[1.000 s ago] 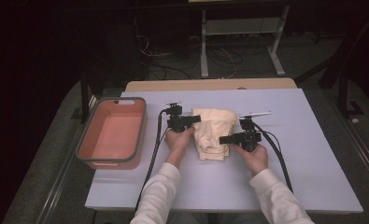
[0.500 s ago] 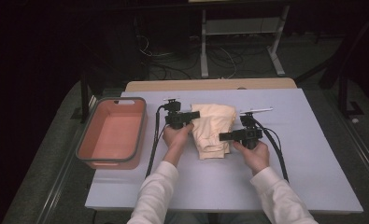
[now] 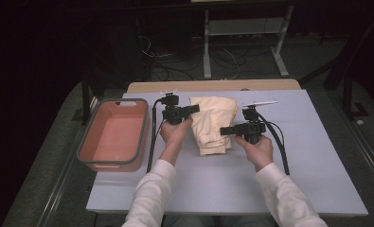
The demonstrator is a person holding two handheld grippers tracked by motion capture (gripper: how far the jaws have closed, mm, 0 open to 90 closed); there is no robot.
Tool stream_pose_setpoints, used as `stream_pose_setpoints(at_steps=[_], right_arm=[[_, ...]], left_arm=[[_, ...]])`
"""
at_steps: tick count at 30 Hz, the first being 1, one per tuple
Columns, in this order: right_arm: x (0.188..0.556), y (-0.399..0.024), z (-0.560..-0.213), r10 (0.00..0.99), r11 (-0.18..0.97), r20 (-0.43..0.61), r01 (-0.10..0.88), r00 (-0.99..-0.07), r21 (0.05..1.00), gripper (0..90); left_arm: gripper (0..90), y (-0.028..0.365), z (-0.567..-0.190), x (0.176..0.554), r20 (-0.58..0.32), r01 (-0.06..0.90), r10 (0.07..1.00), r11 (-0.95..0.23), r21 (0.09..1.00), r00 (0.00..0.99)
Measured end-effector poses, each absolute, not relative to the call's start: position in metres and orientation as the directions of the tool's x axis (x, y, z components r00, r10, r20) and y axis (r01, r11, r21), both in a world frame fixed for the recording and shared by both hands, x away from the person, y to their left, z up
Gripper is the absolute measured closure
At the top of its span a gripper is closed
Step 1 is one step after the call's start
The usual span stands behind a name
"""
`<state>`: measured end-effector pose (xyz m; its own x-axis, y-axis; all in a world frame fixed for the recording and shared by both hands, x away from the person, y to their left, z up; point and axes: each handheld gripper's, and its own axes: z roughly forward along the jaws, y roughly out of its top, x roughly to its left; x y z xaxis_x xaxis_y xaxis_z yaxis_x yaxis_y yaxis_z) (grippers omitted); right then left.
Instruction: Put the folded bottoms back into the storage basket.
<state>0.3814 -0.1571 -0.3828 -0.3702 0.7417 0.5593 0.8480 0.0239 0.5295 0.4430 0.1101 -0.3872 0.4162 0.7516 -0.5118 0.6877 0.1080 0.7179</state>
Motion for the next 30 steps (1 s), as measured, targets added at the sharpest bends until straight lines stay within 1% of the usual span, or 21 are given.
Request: stream_pose_setpoints(at_steps=[5, 9, 19, 30], right_arm=[[0.384, -0.15, -0.376, 0.735, 0.03, 0.559, 0.842, -0.384, 0.539, 64.9], [0.388, -0.145, -0.37, 0.729, 0.033, 0.561, 0.838, -0.393, 0.544, 64.9], [0.393, -0.13, -0.353, 0.728, 0.059, 0.539, 0.823, -0.423, 0.565, 64.8], [0.393, -0.119, -0.34, 0.719, 0.06, 0.537, 0.809, -0.442, 0.585, 64.7]], left_arm=[[70.7, 0.118, -0.379, 0.443, -0.508, 0.675, 0.754, 0.119, 0.728, 0.416], [70.8, 0.127, -0.372, 0.443, -0.52, 0.662, 0.751, 0.151, 0.734, 0.406], [70.7, 0.14, -0.356, 0.443, -0.503, 0.64, 0.759, 0.152, 0.754, 0.413], [70.7, 0.152, -0.338, 0.44, -0.483, 0.615, 0.767, 0.149, 0.774, 0.423]])
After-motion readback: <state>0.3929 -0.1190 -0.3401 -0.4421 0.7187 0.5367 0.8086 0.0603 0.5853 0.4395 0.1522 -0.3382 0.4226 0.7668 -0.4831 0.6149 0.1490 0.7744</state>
